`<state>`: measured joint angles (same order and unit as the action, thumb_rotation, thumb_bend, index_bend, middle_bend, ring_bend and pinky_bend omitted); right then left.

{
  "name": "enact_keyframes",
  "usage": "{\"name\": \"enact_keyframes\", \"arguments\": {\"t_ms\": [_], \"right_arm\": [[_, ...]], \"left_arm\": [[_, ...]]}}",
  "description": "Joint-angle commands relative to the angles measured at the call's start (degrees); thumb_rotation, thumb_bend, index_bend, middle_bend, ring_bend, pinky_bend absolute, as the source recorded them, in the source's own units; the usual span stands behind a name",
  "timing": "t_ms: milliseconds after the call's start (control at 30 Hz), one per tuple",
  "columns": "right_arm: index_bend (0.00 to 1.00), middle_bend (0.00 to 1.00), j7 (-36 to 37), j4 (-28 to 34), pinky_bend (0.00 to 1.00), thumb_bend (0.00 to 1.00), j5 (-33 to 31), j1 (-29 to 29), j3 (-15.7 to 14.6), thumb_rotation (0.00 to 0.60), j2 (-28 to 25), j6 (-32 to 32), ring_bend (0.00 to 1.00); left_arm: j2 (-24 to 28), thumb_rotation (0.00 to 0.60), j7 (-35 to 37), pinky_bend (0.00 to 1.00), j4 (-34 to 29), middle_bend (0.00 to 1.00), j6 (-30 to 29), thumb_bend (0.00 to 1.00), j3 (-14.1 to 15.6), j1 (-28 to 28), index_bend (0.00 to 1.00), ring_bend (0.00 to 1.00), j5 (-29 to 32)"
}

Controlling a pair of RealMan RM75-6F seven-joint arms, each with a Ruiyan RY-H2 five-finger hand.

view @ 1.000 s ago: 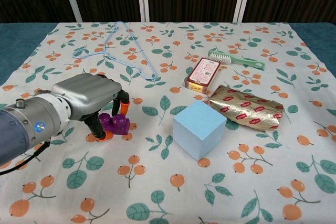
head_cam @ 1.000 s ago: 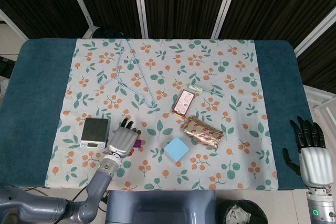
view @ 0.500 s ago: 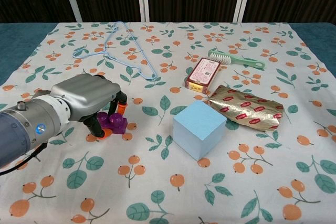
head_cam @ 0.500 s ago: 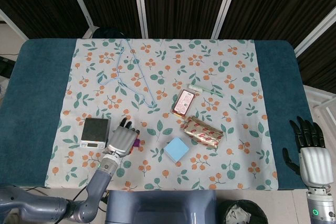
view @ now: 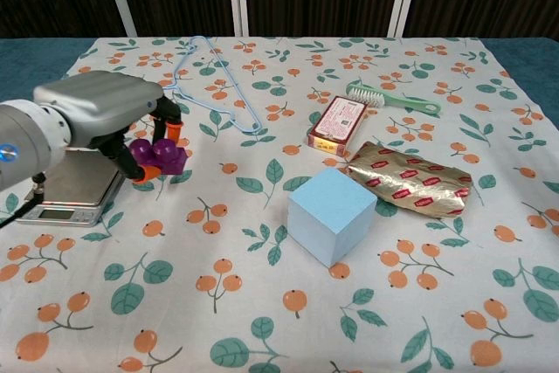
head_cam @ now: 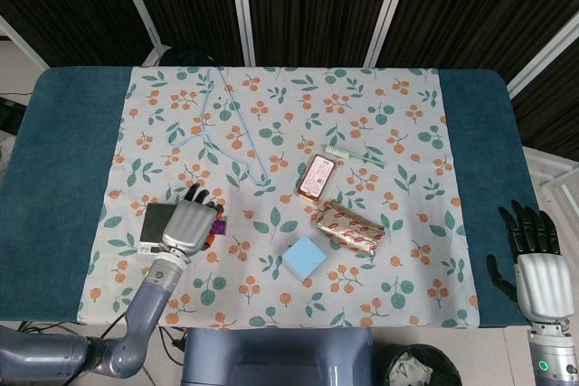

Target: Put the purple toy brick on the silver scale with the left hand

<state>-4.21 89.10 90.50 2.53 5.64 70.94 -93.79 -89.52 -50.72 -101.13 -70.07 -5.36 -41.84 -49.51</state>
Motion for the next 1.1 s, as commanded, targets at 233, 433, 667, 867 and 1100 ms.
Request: {"name": "enact_keyframes", "arguments": {"t_ms": [233, 433, 667, 867, 1100], "right_arm": [[0.07, 0.03, -1.0, 0.4, 0.01, 0.48, 0.4, 0.0, -0.2, 0.600, 0.4, 0.0, 0.01], [0.07, 0.03, -1.4, 0.2, 0.01, 0.48, 0.4, 0.3, -0.4, 0.600, 0.7, 0.6, 0.01], [0.07, 0.03, -1.5, 0.2, 0.01, 0.48, 0.2, 0.3, -0.3, 0.600, 0.8, 0.6, 0.01], [0.07, 0.03, -1.4, 0.1, 0.01, 0.48, 0.1, 0.3, -0.3, 0.600, 0.8, 0.7, 0.01], [0.07, 0.03, -1.2, 0.1, 0.01, 0.48, 0.0, 0.3, -0.2, 0.600, 0.7, 0.7, 0.01]], "left_arm": [[11.3, 0.600, 9.8, 0.11, 1.2, 0.48, 4.7, 0.31, 5.6, 3.9, 0.49, 0.17, -6.4], [13.0, 0.600, 18.0, 0.11, 6.0, 0.47, 7.3, 0.31, 6.8, 5.3, 0.49, 0.17, -11.6], [11.4, 0.600, 23.3, 0.11, 12.5, 0.47, 9.4, 0.31, 6.7, 6.2, 0.49, 0.17, -14.0], [9.0, 0.600, 24.9, 0.10, 17.0, 0.45, 10.8, 0.31, 5.8, 6.4, 0.46, 0.17, -13.6], [8.3, 0.600, 22.5, 0.03, 17.8, 0.22, 11.3, 0.14, 5.8, 6.4, 0.28, 0.03, -12.8]]}}
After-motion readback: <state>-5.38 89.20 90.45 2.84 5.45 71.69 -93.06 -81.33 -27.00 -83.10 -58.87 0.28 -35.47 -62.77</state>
